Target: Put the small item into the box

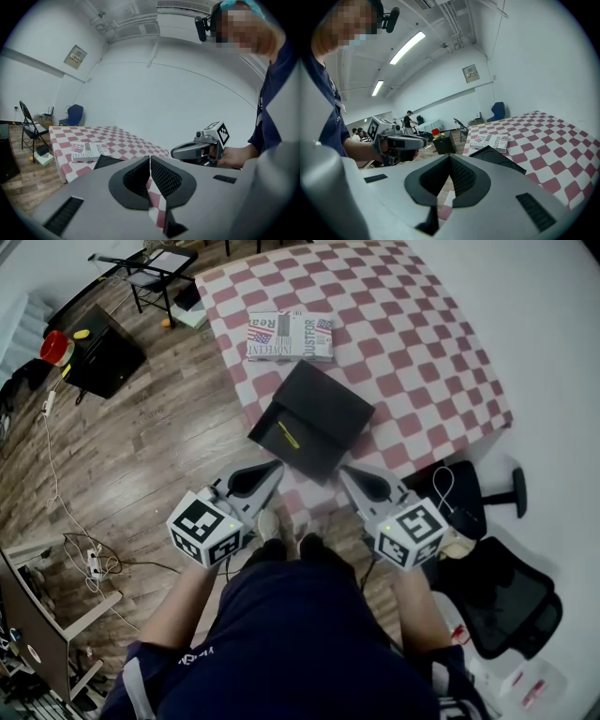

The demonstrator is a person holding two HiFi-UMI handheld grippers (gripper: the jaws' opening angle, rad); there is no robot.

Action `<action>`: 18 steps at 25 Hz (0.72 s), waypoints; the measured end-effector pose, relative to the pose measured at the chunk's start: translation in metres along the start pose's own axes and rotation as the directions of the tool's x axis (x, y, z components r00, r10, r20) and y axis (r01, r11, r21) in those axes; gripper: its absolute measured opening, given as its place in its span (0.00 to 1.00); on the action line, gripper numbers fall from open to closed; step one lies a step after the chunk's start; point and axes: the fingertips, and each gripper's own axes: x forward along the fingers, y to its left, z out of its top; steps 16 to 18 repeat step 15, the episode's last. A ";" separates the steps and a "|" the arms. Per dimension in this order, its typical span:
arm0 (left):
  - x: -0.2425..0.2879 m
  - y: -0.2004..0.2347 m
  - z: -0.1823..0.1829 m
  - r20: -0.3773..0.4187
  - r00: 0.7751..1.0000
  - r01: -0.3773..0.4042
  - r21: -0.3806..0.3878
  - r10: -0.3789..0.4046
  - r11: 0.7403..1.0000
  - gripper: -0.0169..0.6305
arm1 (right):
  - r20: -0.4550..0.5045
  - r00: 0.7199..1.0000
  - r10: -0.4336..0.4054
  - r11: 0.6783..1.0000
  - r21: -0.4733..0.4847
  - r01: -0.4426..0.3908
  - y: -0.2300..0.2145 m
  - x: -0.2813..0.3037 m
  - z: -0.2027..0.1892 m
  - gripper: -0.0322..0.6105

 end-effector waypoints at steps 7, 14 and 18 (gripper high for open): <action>0.000 0.001 0.001 0.003 1.000 -0.001 -0.001 0.001 1.000 0.09 | -0.008 1.000 0.004 1.000 0.000 -0.004 0.000 0.003 -0.001 0.07; 0.000 0.002 0.000 0.004 1.000 0.001 -0.003 -0.001 1.000 0.08 | -0.011 1.000 0.001 1.000 -0.006 -0.001 0.001 0.006 0.000 0.07; 0.000 0.002 0.000 0.004 1.000 0.002 -0.003 -0.002 1.000 0.08 | -0.011 1.000 0.001 1.000 -0.006 -0.001 0.001 0.006 0.000 0.07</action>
